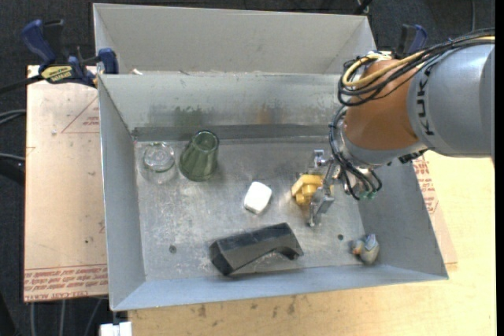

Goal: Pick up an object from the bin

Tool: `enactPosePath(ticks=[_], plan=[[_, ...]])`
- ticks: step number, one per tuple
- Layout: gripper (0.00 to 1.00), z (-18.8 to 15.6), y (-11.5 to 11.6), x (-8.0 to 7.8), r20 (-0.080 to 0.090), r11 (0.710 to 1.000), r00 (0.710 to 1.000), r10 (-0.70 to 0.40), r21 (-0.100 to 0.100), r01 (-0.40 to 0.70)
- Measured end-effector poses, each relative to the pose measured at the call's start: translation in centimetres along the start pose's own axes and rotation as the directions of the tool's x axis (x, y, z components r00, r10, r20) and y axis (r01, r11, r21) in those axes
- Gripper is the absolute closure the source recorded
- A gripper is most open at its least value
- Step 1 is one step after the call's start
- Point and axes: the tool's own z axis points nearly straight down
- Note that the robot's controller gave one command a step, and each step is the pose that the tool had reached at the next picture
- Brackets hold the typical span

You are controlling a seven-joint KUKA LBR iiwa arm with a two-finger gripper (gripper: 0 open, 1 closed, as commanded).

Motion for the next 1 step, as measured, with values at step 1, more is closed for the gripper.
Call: enactPosePath(ticks=[1], plan=[[1.0,-0.36,0.02,0.07,-0.003,1.0,1.0,0.0,0.0,0.0]])
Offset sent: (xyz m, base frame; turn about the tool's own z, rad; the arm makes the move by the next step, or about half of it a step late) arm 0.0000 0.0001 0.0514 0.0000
